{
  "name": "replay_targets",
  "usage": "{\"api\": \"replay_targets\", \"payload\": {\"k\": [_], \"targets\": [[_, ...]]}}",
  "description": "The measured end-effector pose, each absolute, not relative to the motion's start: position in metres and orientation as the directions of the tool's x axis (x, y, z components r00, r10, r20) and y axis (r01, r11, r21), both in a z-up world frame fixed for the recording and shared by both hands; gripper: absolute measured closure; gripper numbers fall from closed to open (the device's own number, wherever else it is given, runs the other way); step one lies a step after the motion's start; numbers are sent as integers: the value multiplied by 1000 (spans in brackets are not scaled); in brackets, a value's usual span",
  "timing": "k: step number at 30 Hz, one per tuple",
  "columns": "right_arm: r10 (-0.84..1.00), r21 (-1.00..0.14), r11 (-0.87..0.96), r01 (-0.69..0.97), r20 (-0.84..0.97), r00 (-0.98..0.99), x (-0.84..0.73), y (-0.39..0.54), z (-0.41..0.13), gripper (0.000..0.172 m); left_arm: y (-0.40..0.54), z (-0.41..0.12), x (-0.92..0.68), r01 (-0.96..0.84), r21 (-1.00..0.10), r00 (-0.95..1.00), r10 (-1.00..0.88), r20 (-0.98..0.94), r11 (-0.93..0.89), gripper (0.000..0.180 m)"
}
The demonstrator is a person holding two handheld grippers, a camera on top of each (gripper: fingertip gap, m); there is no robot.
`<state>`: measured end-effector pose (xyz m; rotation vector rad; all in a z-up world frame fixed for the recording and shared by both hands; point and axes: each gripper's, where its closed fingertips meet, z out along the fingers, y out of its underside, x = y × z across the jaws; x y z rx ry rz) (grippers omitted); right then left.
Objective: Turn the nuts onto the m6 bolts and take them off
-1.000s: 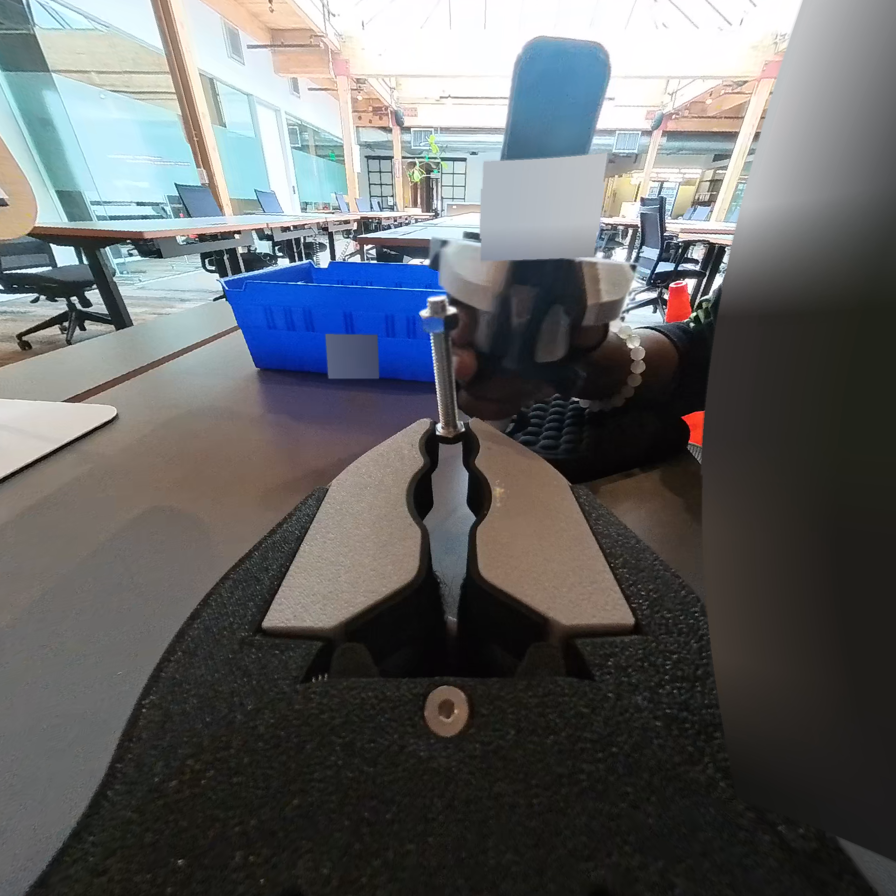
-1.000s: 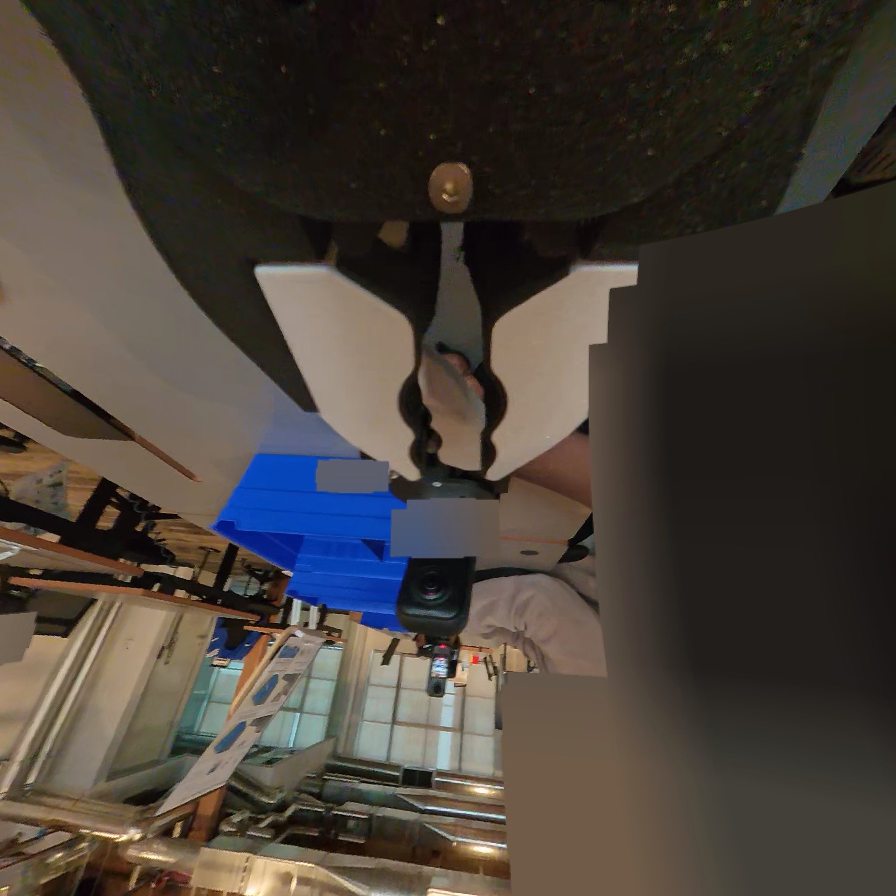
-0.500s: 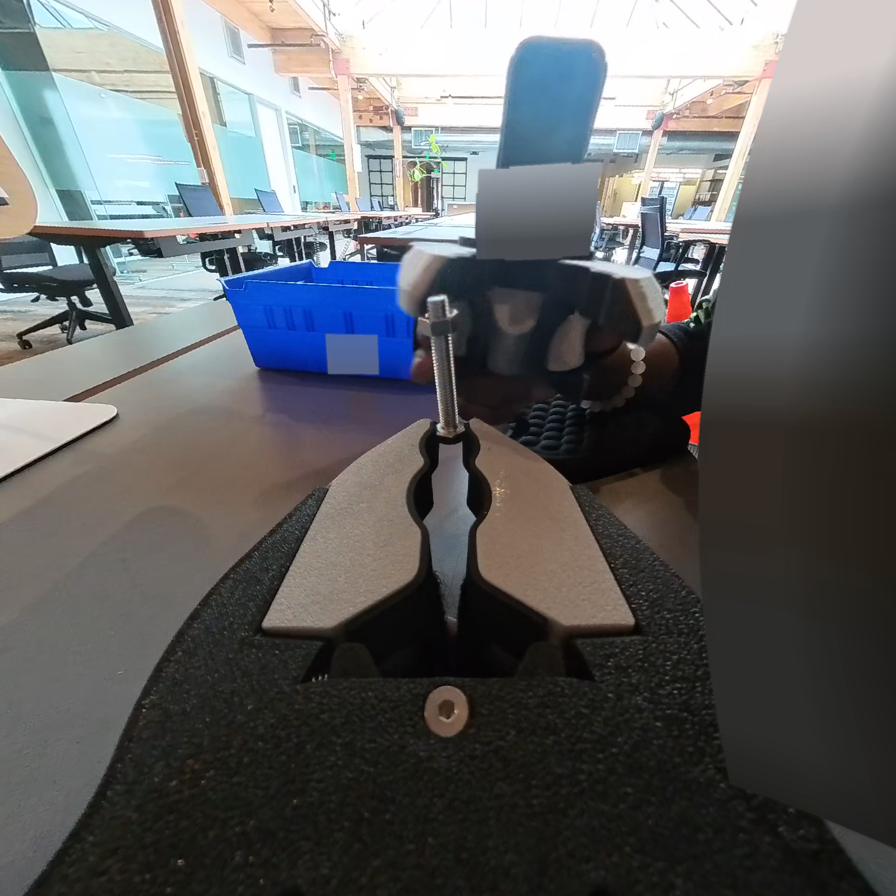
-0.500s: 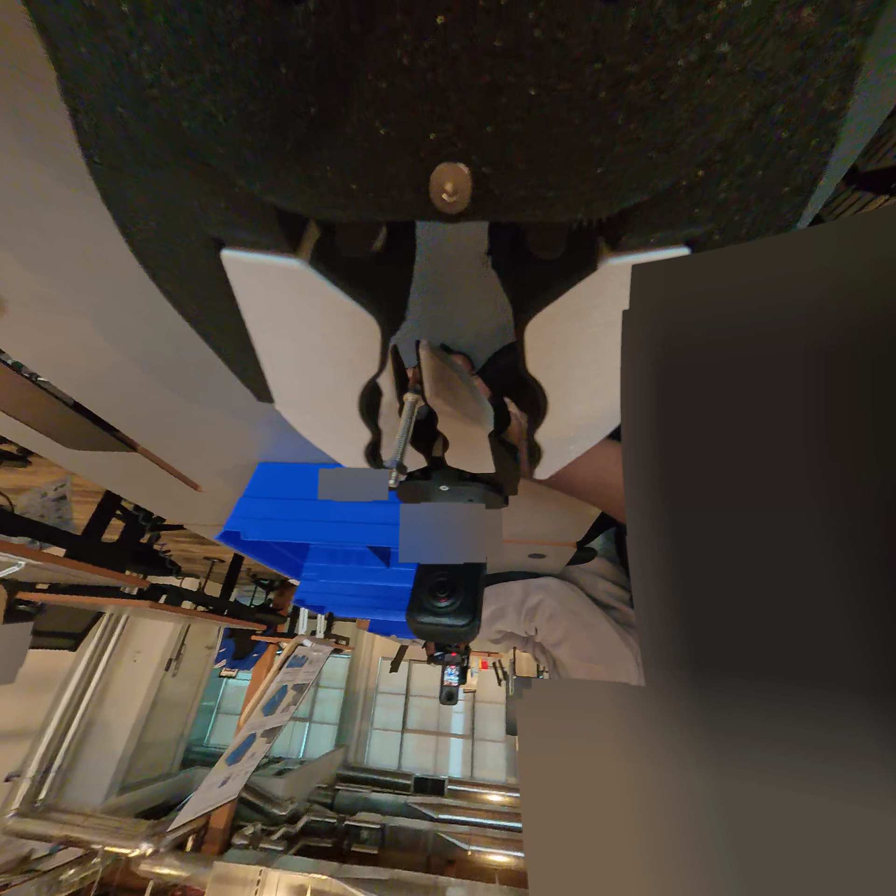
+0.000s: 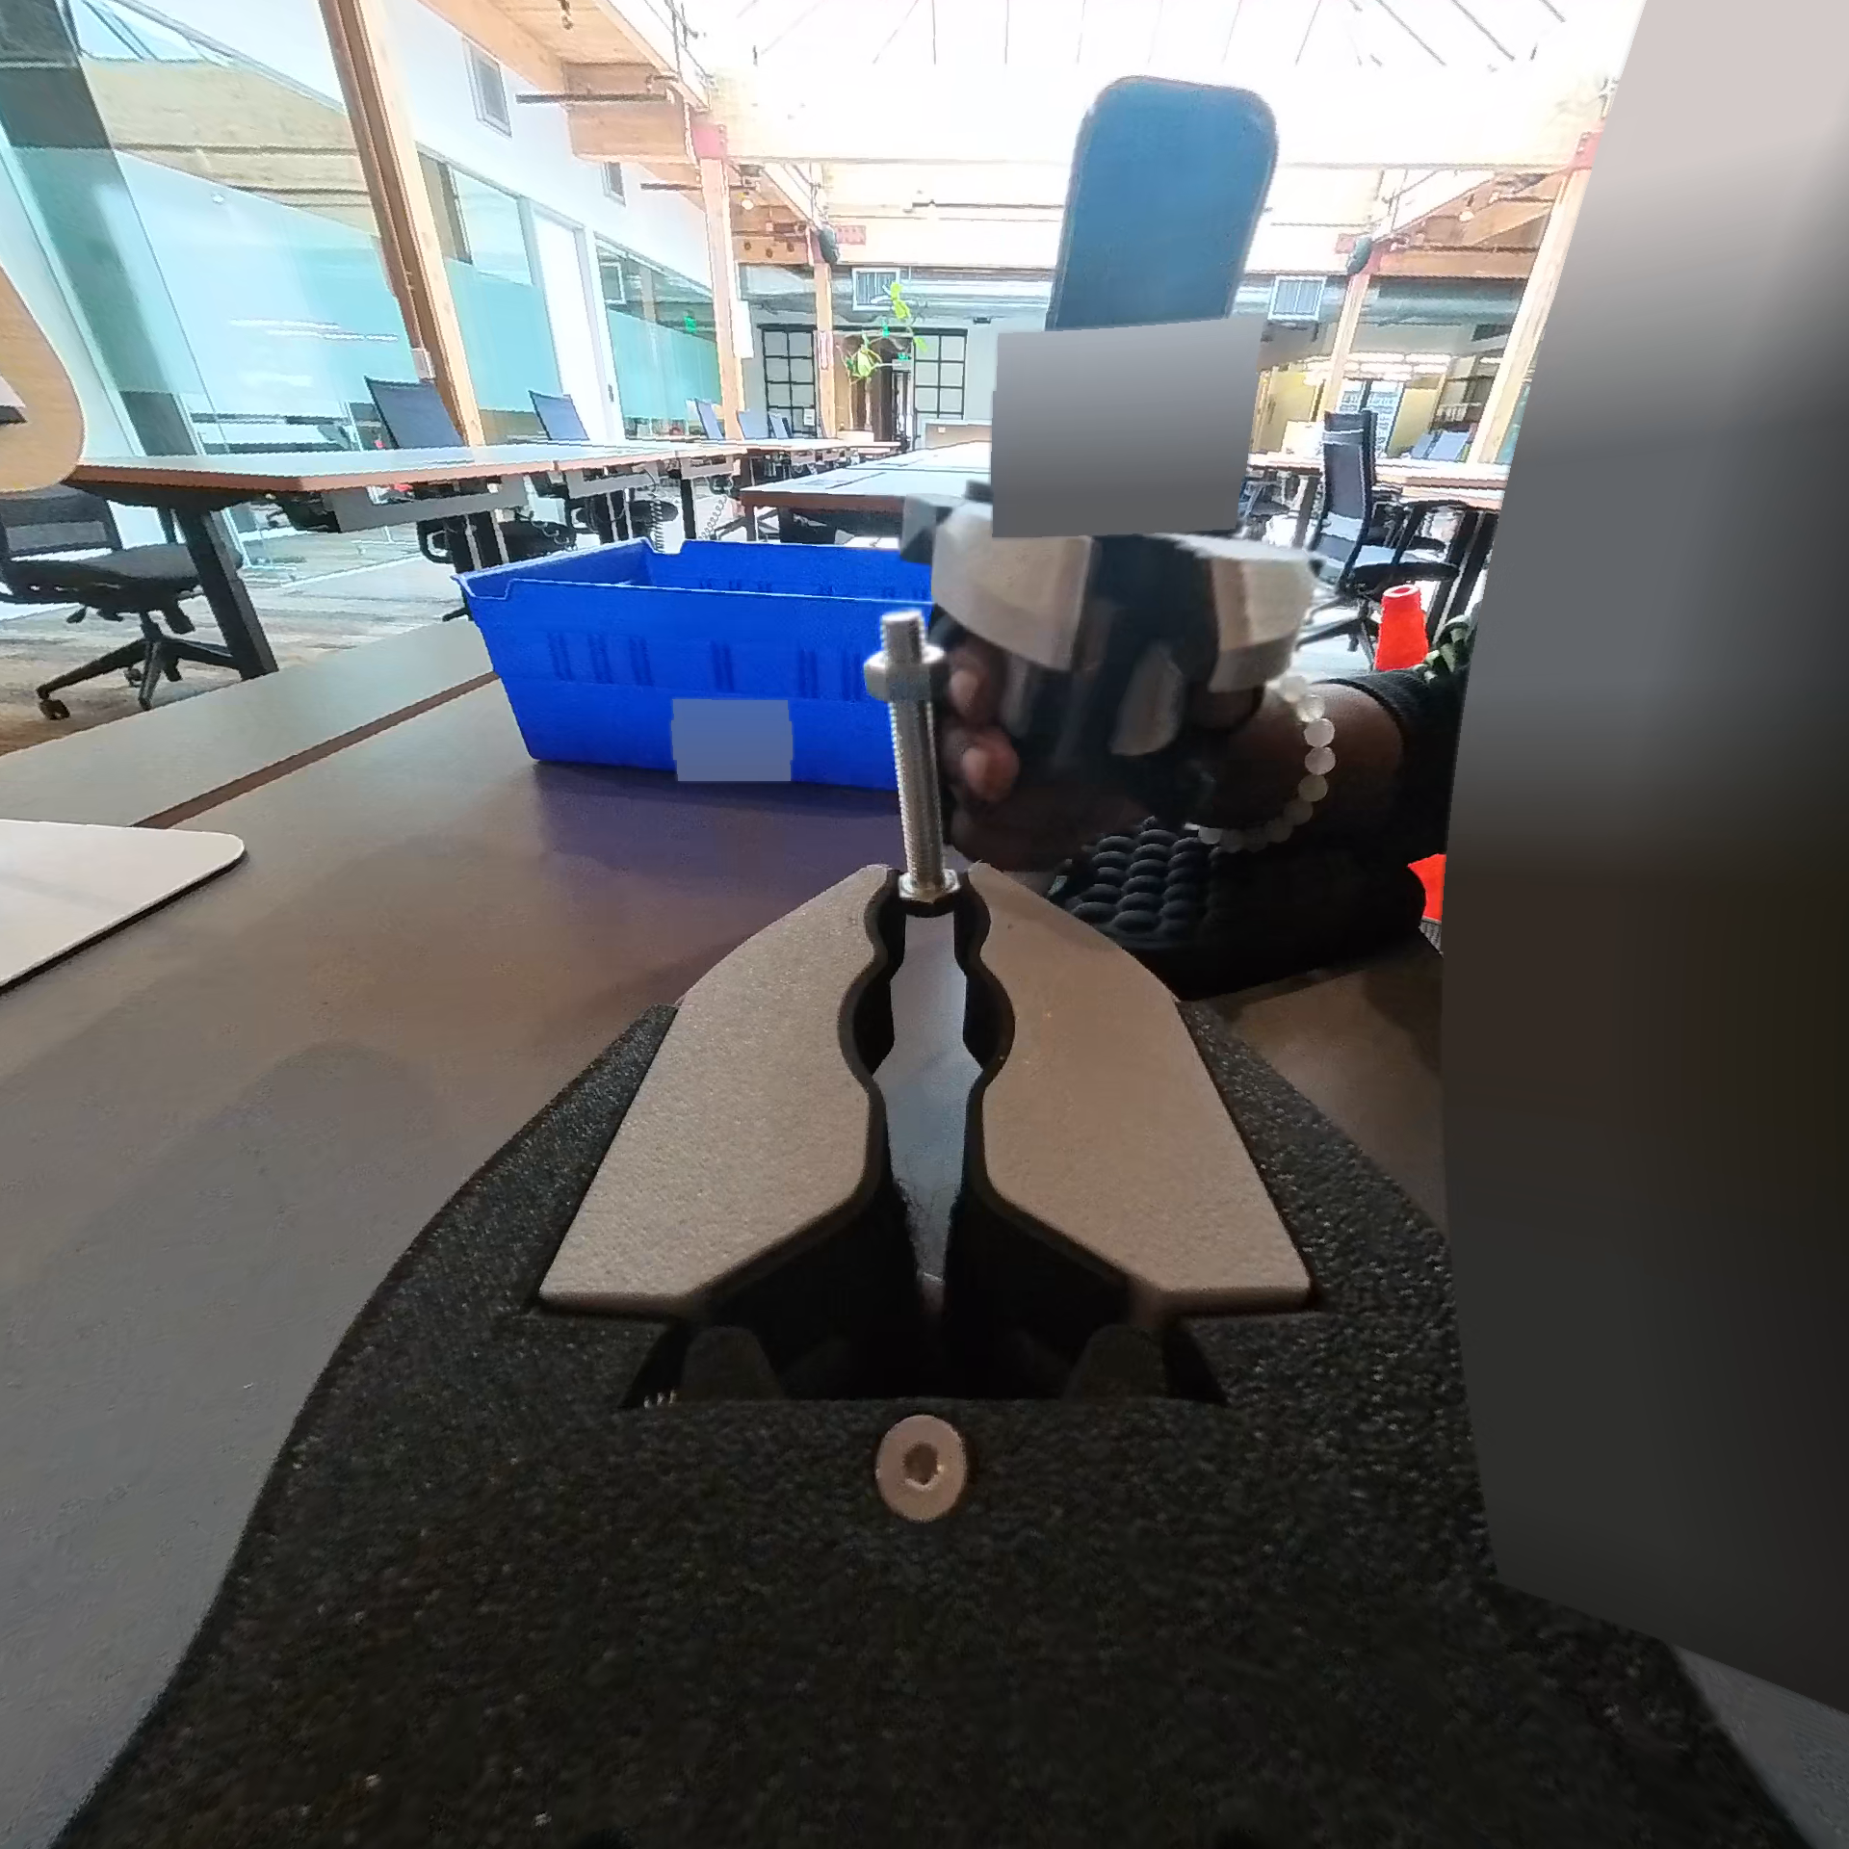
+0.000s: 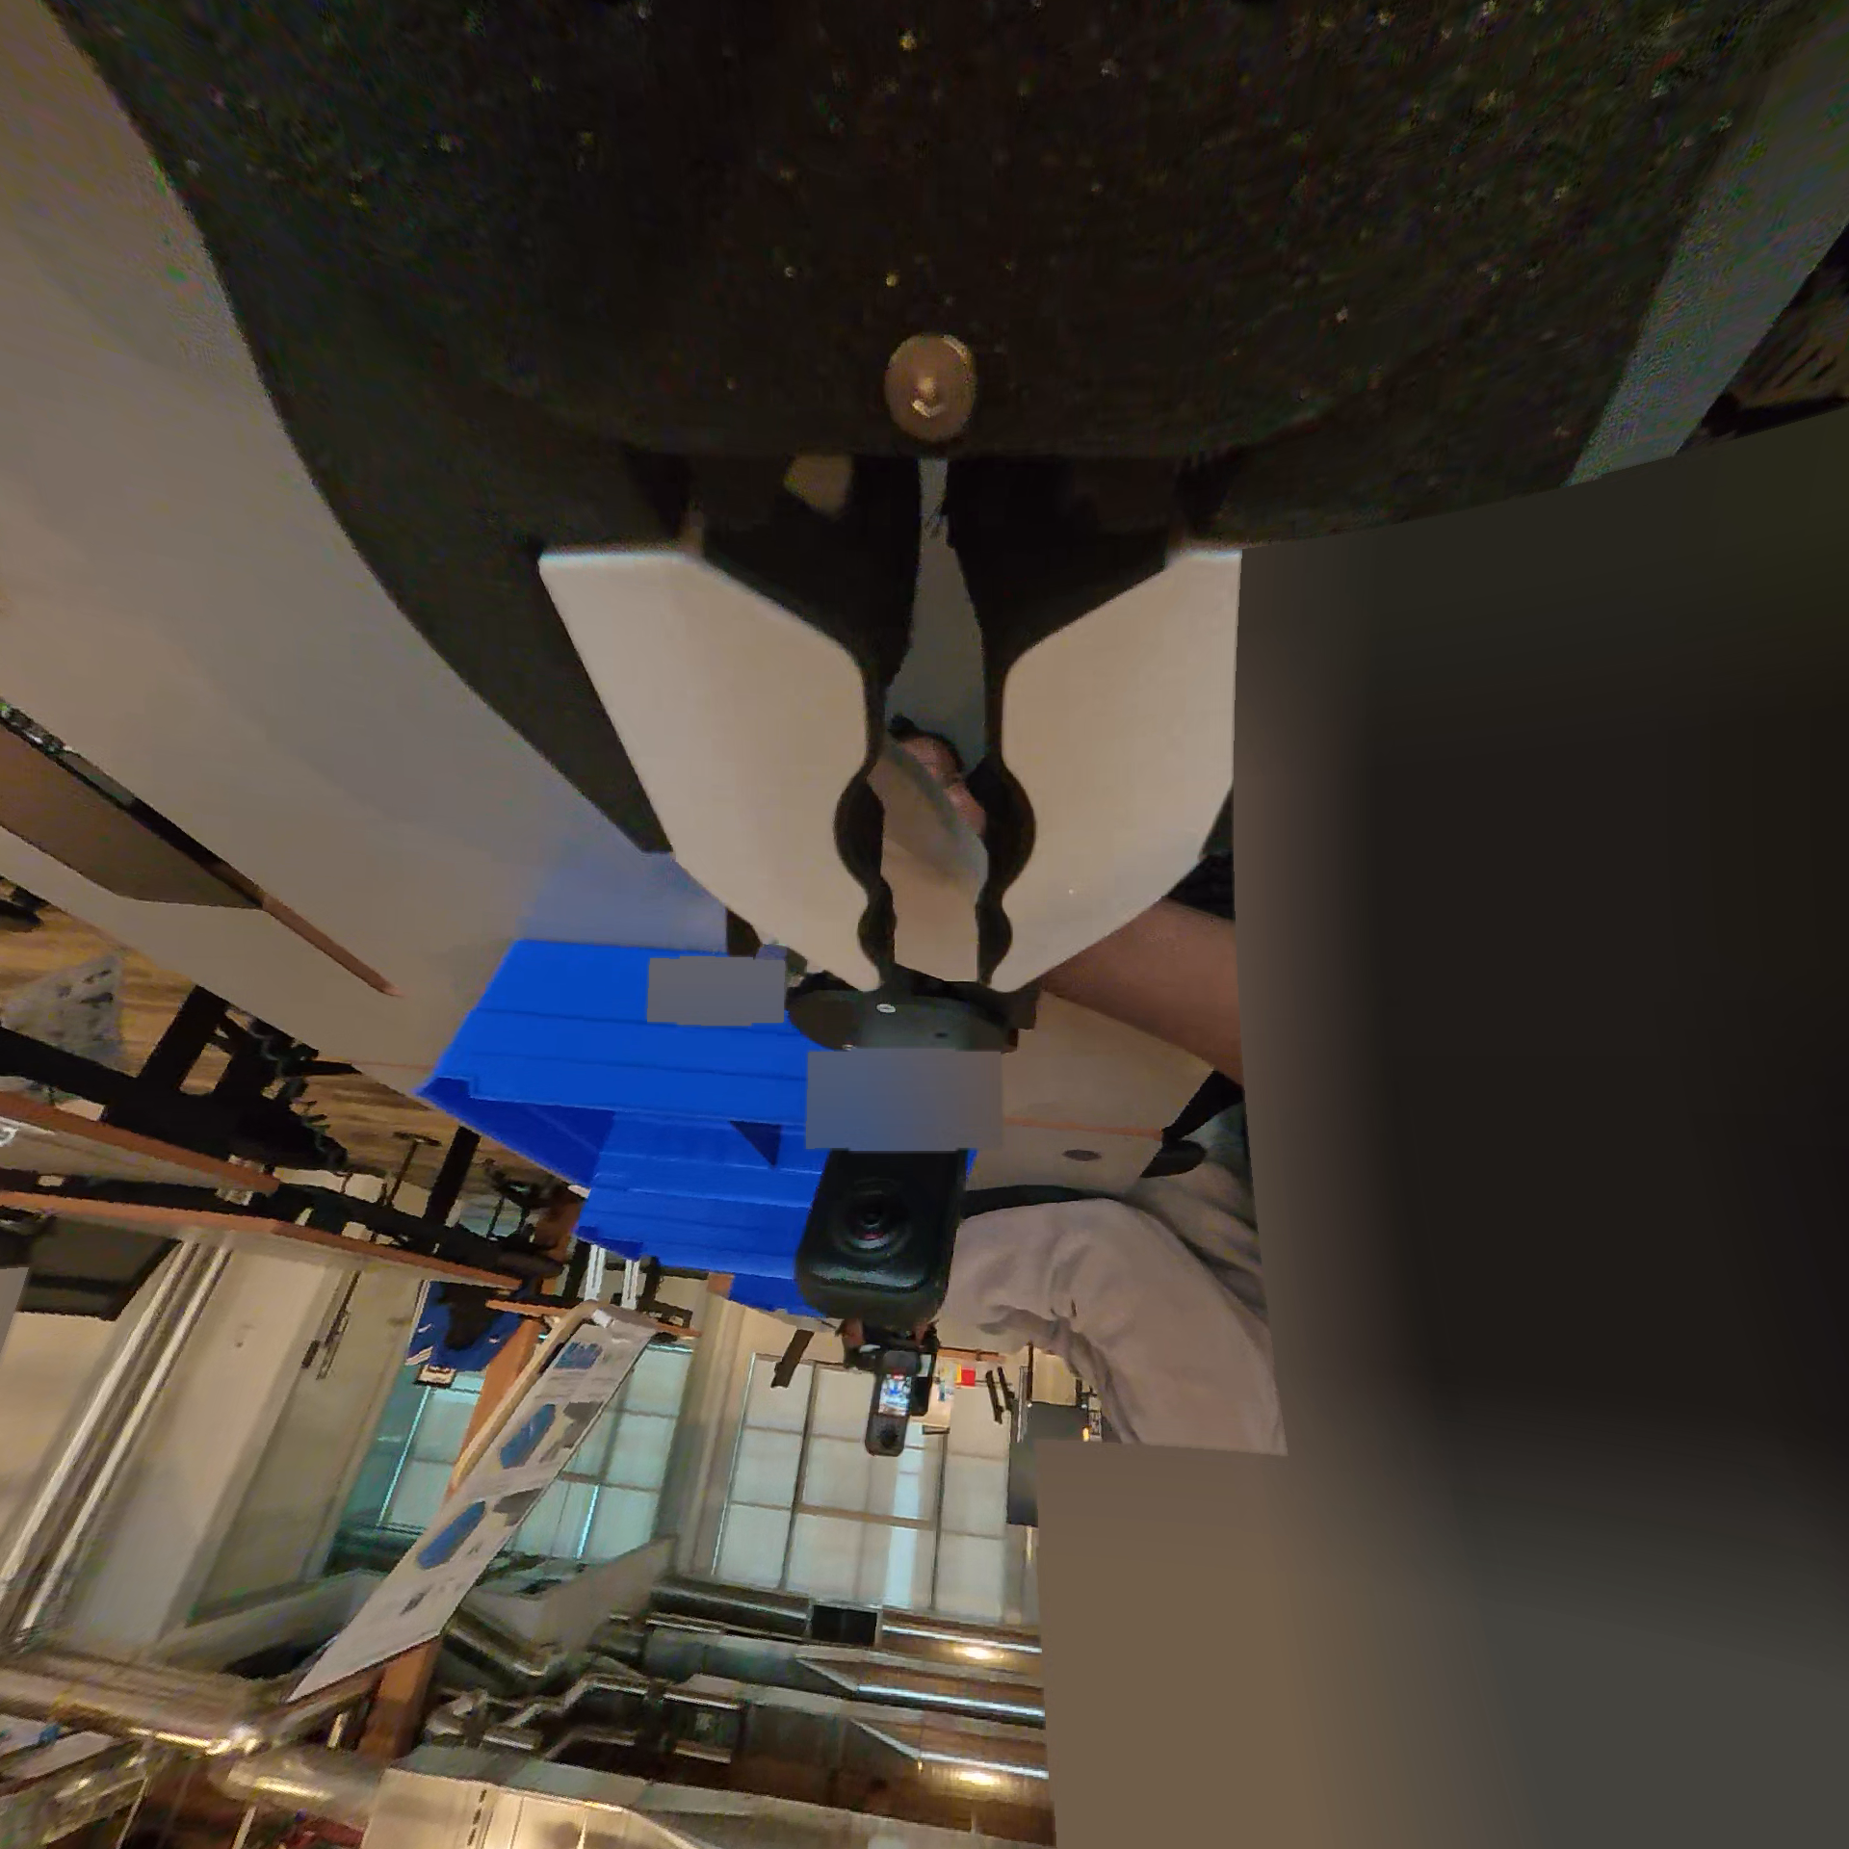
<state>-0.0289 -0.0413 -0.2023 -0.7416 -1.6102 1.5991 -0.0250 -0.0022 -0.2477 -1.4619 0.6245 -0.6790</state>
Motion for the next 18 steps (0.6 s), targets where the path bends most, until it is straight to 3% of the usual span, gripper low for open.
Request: {"api": "replay_targets", "payload": {"k": [2,5,7,9,10,12,15,16,18], "targets": [[838,-995,45,-90,86,-539,-32,-36,-202,148,-2,-248,-25,32,-999,670,-742,25,-6,172],[856,-996,34,-82,71,-511,-38,-33,-203,111,-2,-248,-25,32,-999,670,-742,25,-5,172],[842,-996,45,-75,79,-534,-37,-38,-205,115,-2,-248,-25,31,-999,670,-742,25,-6,172],[818,-993,72,-97,114,-563,-30,-43,-205,153,-2,-248,-25,33,-999,670,-742,26,-6,172],[815,-992,74,-105,120,-566,-29,-43,-204,159,-2,-248,-25,34,-999,670,-742,28,-6,172],[831,-993,64,-100,108,-546,-31,-38,-203,156,-2,-248,-25,33,-999,670,-742,27,-6,172],[863,-994,38,-100,83,-499,-38,-31,-201,117,-2,-248,-25,32,-999,670,-742,26,-6,172],[859,-996,38,-87,77,-506,-39,-32,-203,111,-2,-248,-25,33,-999,670,-742,27,-6,172],[841,-996,52,-76,85,-535,-37,-38,-206,120,-2,-248,-25,34,-999,671,-741,28,-7,172]]}}
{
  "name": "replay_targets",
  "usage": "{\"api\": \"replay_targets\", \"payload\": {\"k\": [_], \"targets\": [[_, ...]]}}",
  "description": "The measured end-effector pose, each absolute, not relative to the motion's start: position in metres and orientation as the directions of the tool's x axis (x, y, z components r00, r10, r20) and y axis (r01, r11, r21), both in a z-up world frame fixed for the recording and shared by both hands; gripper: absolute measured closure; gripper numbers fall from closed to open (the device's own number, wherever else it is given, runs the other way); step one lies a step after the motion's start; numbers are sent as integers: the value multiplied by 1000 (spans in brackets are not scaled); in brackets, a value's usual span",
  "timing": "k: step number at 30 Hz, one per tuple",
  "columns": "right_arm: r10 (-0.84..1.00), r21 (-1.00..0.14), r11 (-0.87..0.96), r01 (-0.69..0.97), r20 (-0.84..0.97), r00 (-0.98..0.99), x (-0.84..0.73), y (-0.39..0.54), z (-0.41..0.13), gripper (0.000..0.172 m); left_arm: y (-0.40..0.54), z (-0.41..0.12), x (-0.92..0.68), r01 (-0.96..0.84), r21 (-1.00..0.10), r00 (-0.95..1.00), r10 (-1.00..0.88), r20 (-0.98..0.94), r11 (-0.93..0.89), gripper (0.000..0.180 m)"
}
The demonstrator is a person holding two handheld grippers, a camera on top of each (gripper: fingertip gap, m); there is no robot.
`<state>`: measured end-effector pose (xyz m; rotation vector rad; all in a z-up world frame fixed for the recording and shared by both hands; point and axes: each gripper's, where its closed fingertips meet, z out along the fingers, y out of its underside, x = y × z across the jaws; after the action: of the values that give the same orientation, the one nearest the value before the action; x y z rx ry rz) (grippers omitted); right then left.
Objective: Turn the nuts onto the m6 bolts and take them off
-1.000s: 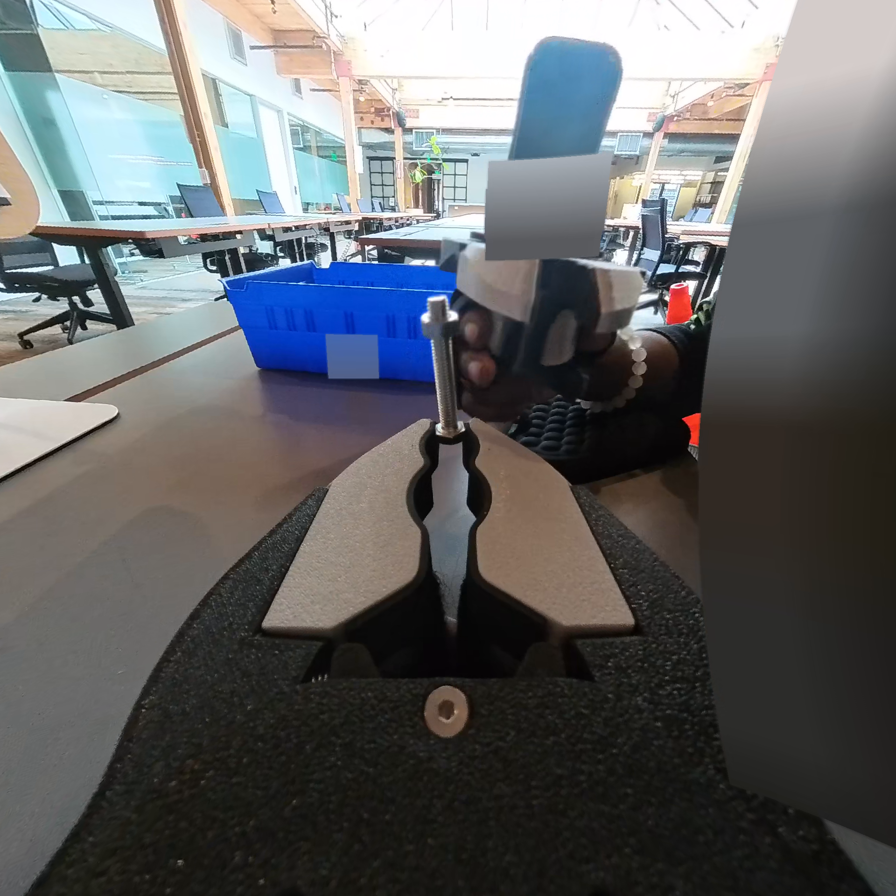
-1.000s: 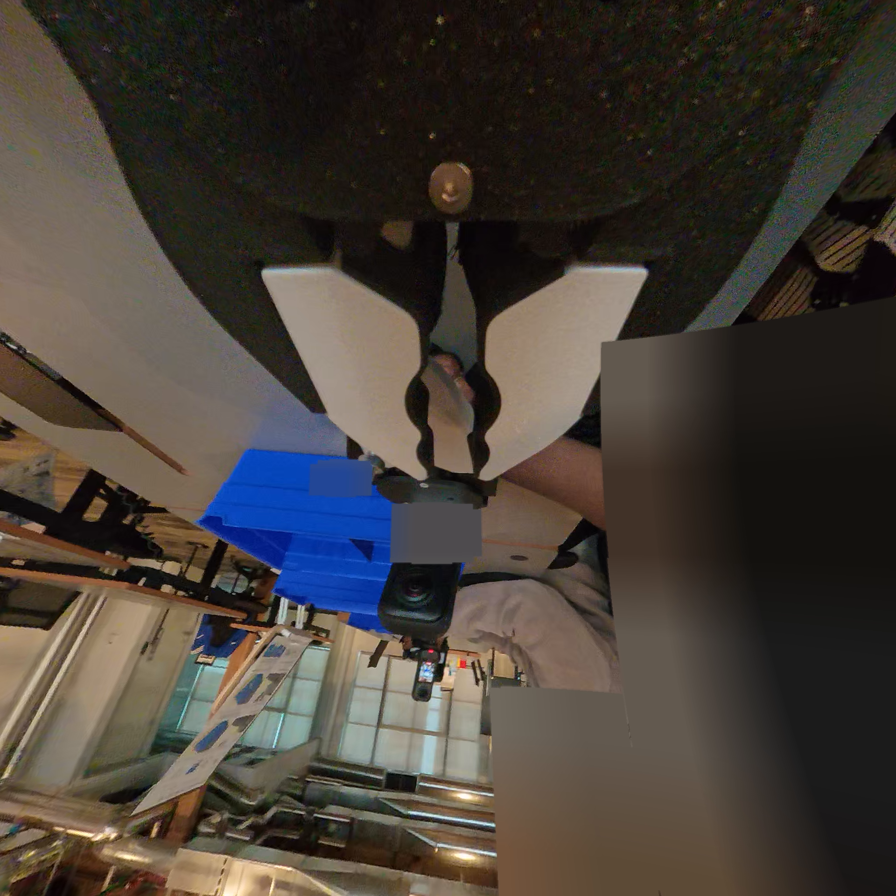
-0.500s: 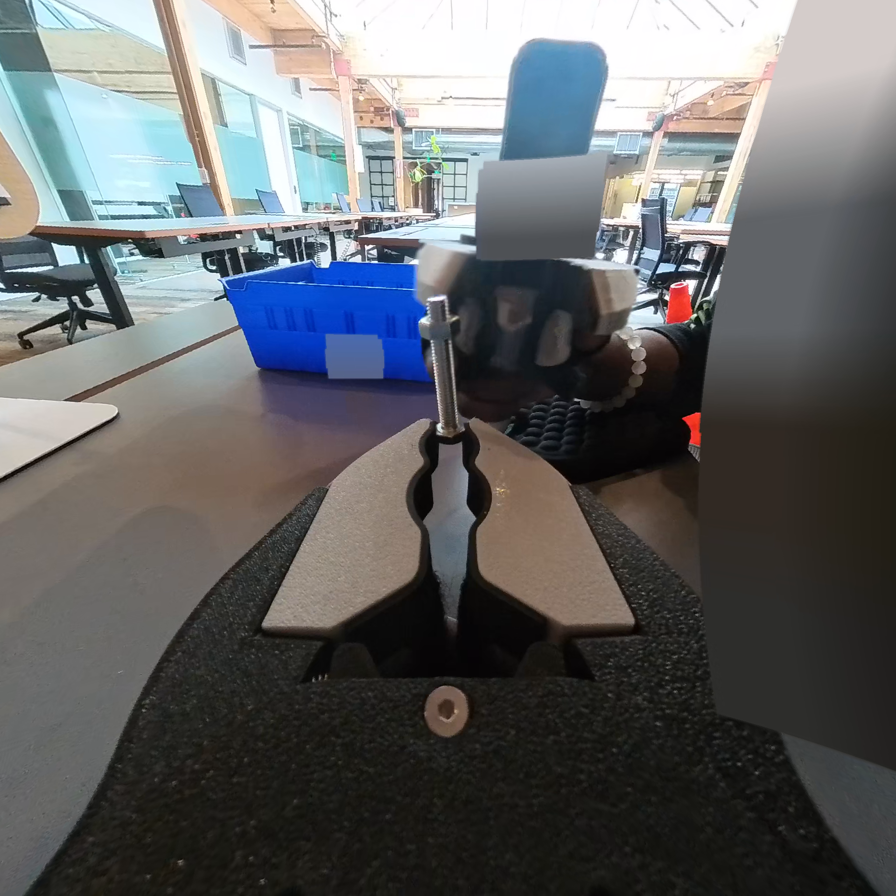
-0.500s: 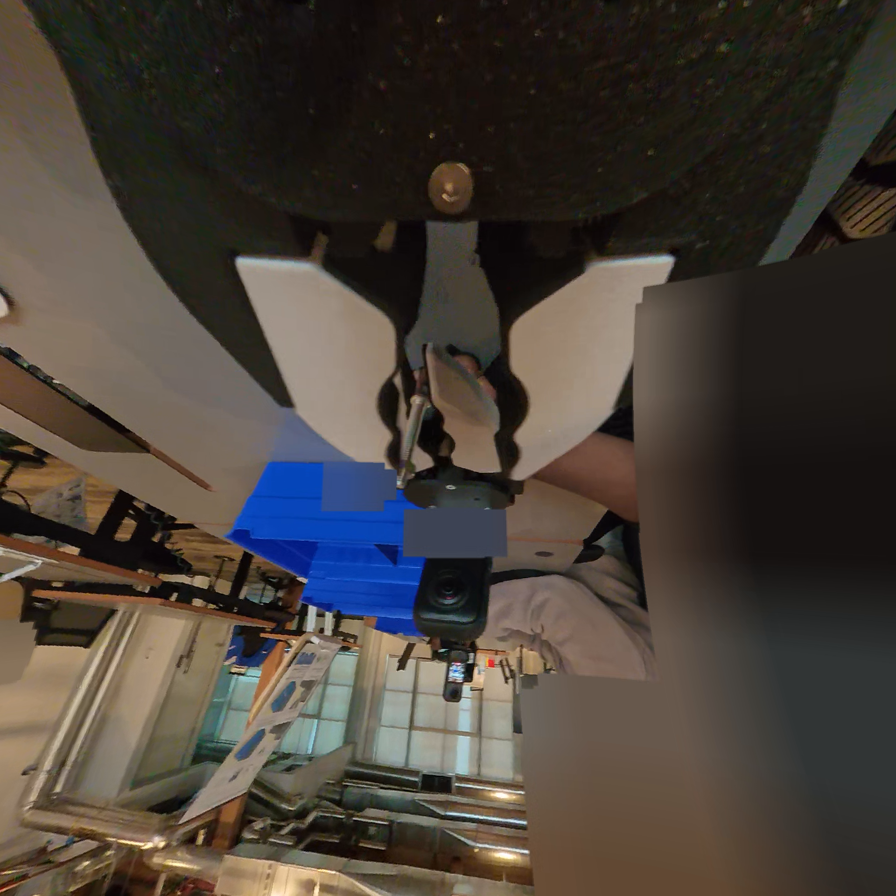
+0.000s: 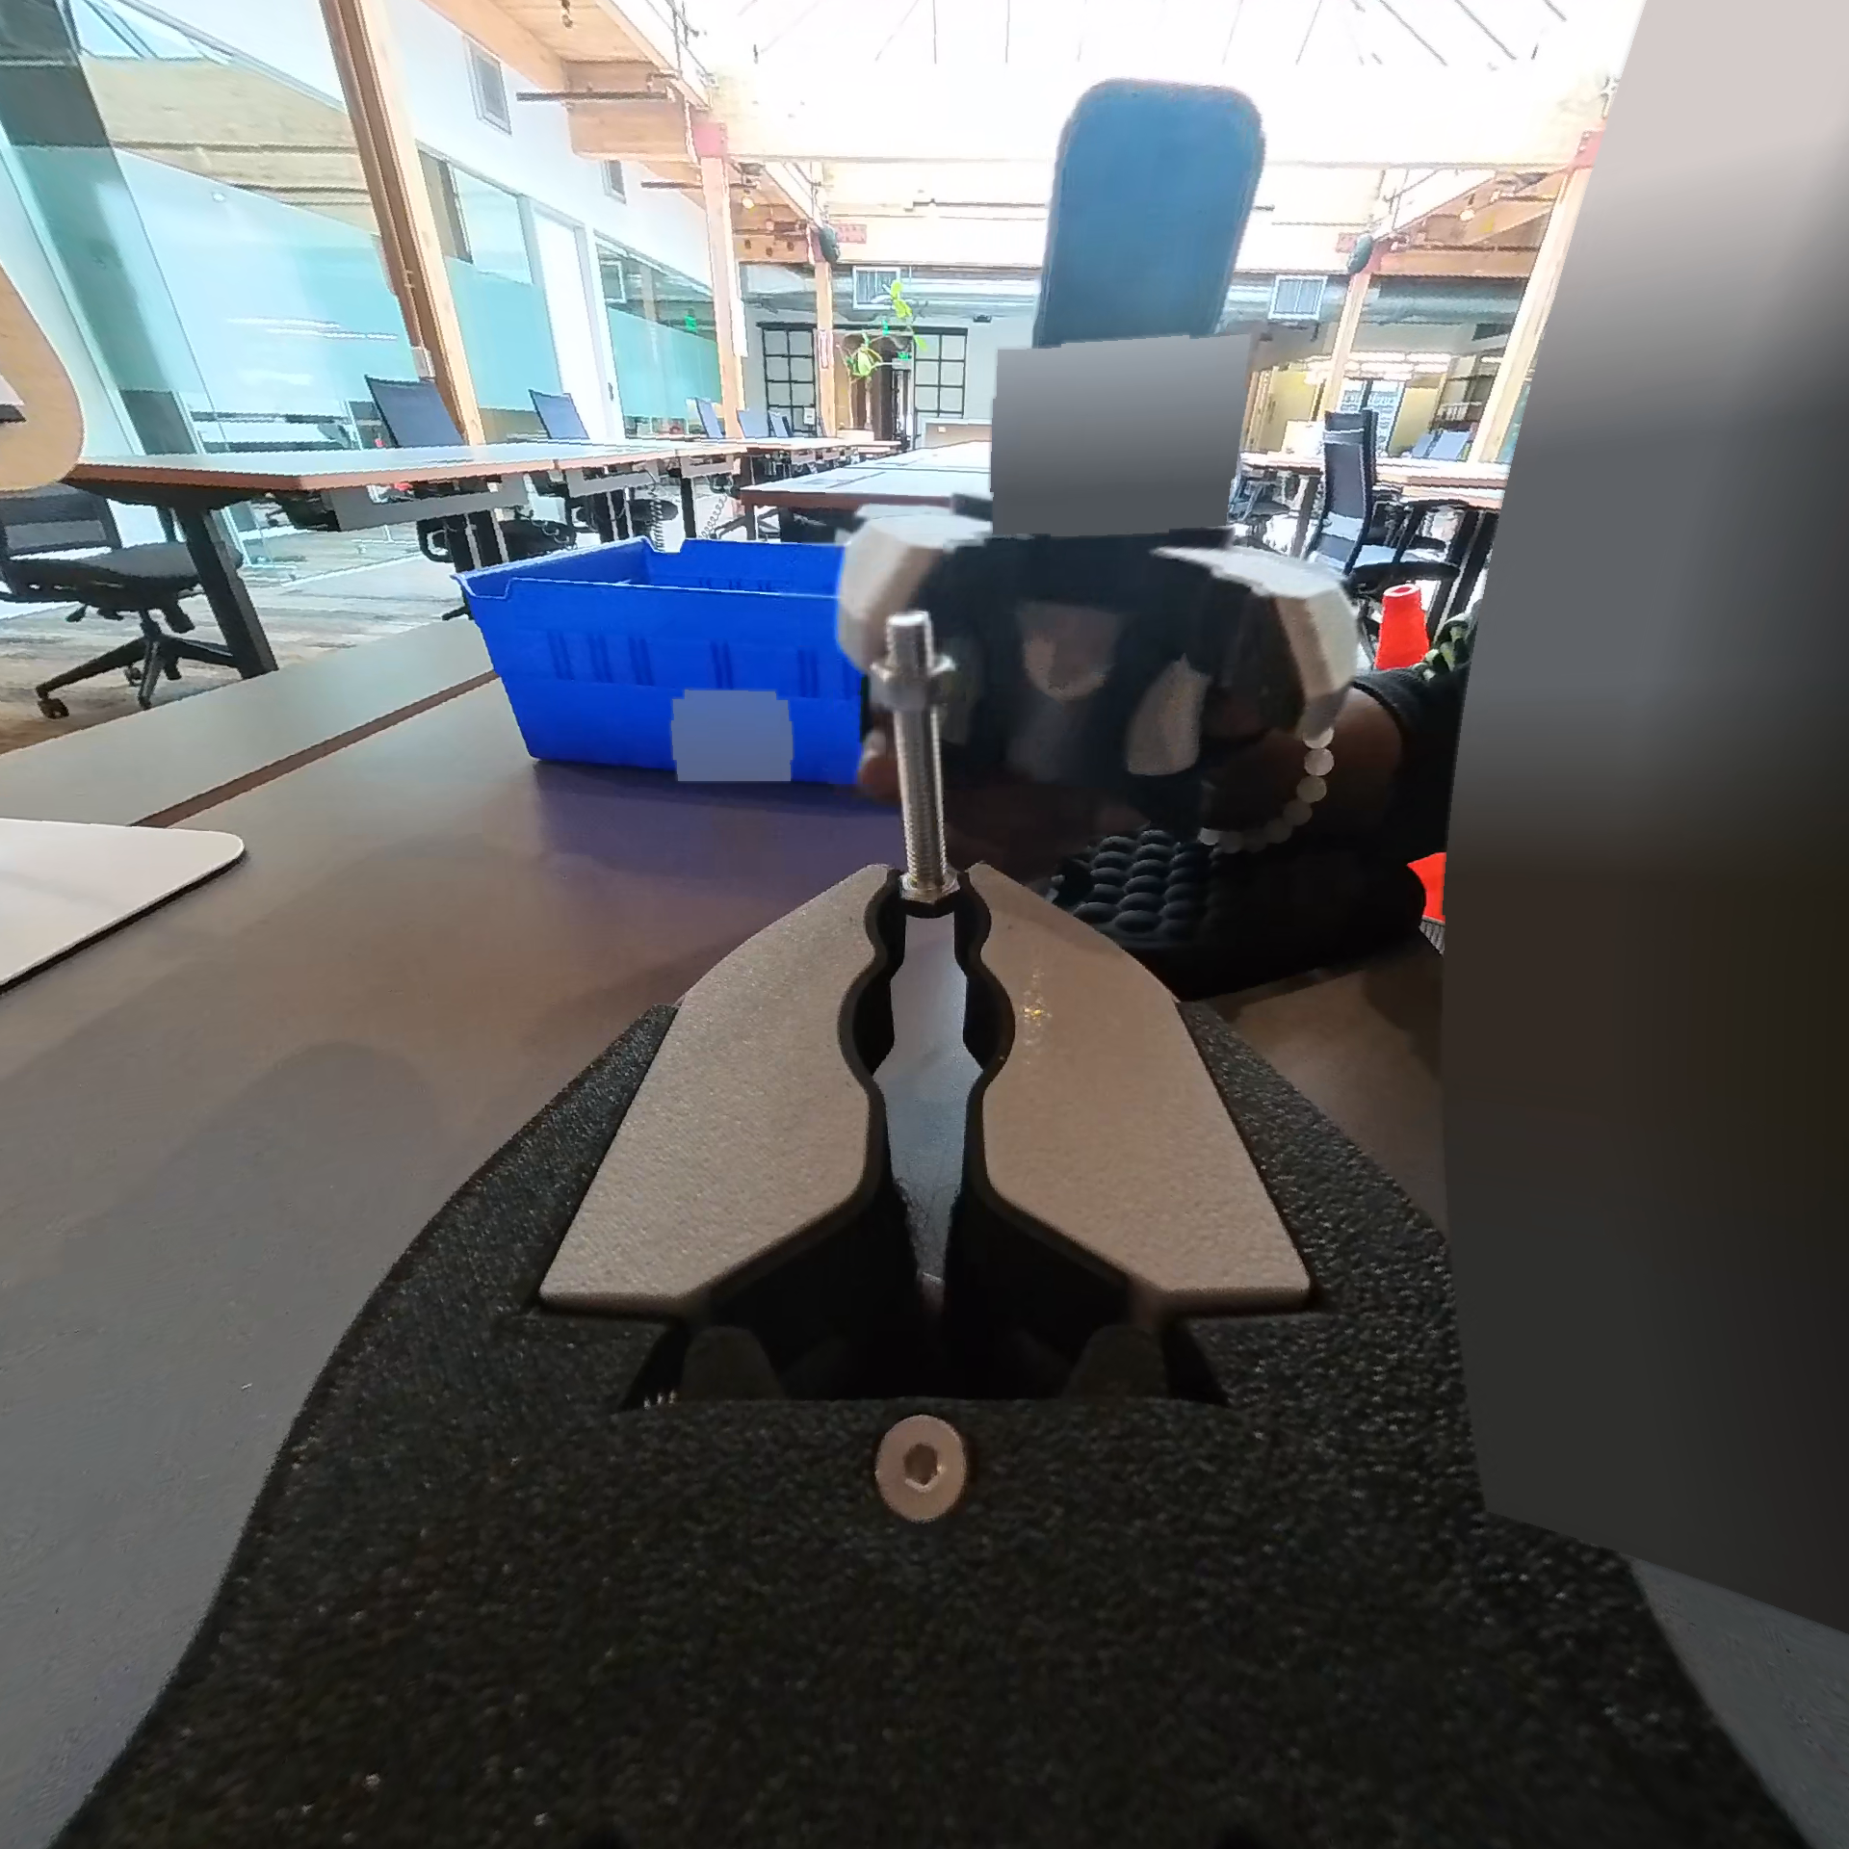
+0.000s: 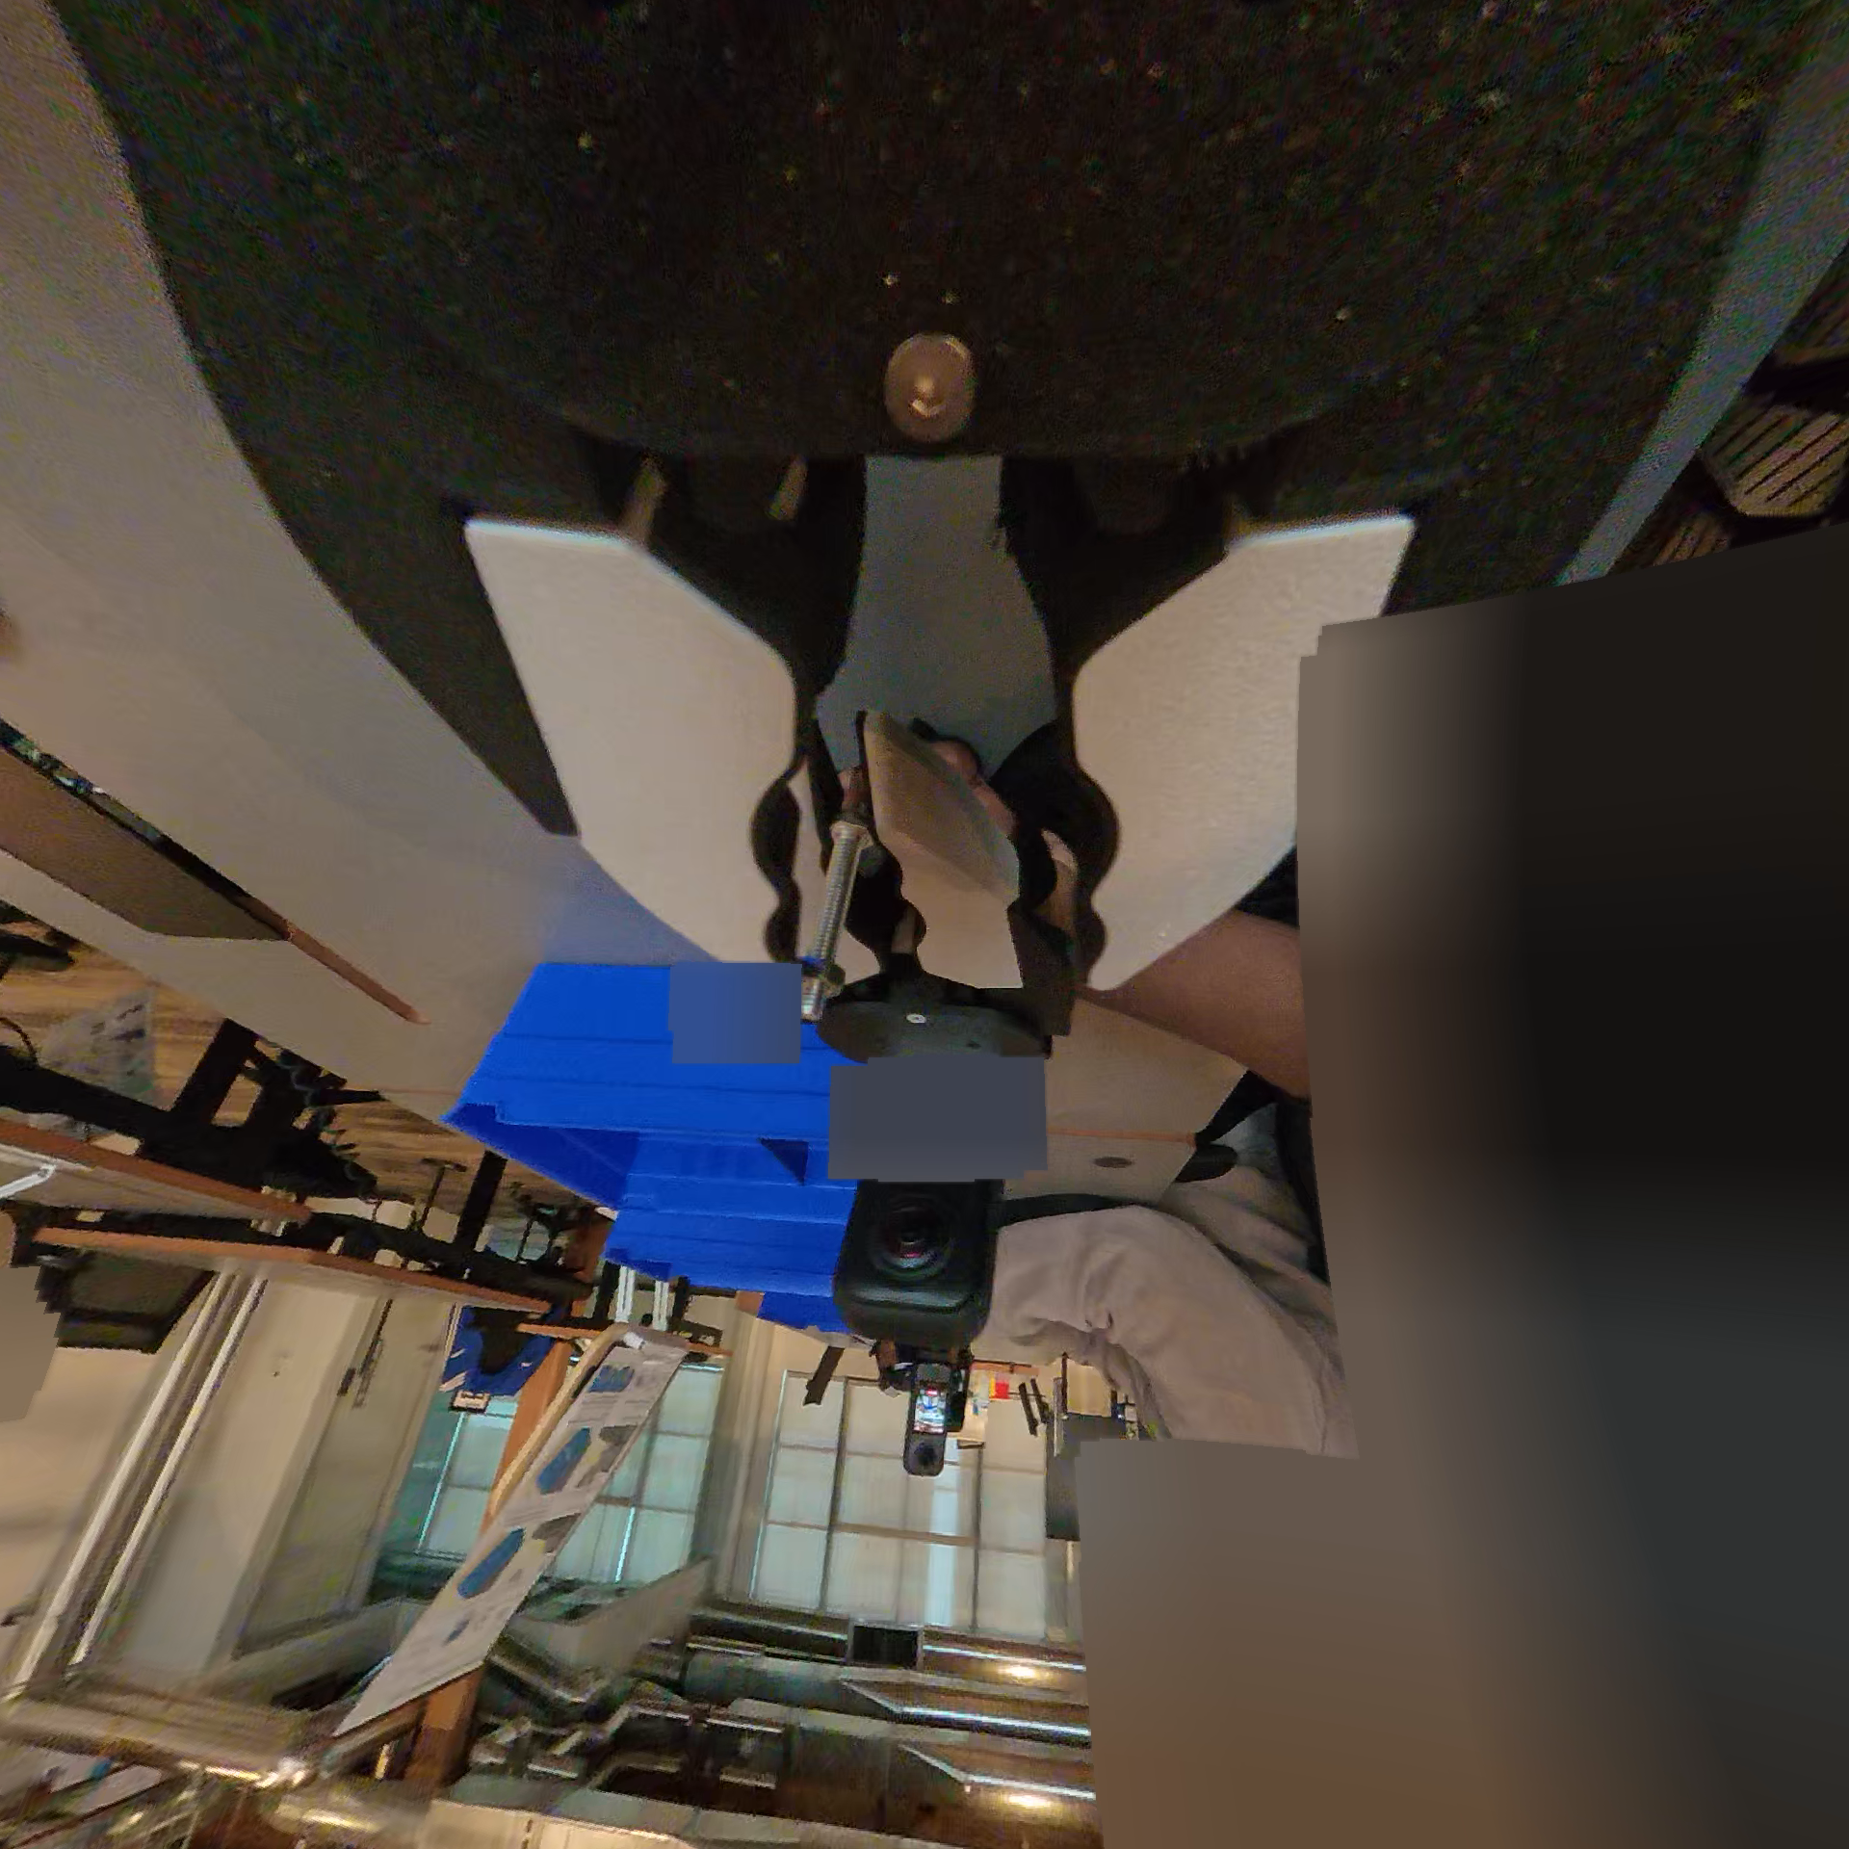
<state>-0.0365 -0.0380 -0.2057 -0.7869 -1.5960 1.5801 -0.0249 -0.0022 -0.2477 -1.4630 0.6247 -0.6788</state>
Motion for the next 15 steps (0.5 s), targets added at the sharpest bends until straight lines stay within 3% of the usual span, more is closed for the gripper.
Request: {"api": "replay_targets", "payload": {"k": [2,5,7,9,11,12,13,15], "targets": [[816,-992,86,-97,126,-564,-30,-43,-205,158,-2,-248,-25,35,-999,672,-740,29,-6,172],[837,-992,69,-101,113,-536,-32,-38,-202,152,-2,-248,-25,35,-999,671,-741,29,-8,172],[860,-993,52,-105,98,-502,-37,-32,-201,122,-2,-248,-25,33,-999,671,-741,28,-8,172],[854,-996,50,-79,83,-513,-39,-34,-205,110,-2,-248,-25,34,-999,671,-741,28,-8,172],[840,-996,63,-71,91,-534,-36,-39,-207,124,-2,-248,-25,34,-999,671,-741,28,-7,172],[825,-993,80,-85,114,-554,-32,-42,-206,149,-2,-248,-25,34,-999,672,-740,28,-6,172],[816,-992,83,-100,125,-564,-29,-44,-205,158,-2,-248,-25,35,-999,673,-739,29,-7,172],[831,-993,71,-98,113,-545,-30,-39,-203,157,-2,-248,-25,34,-999,672,-740,29,-8,172]]}}
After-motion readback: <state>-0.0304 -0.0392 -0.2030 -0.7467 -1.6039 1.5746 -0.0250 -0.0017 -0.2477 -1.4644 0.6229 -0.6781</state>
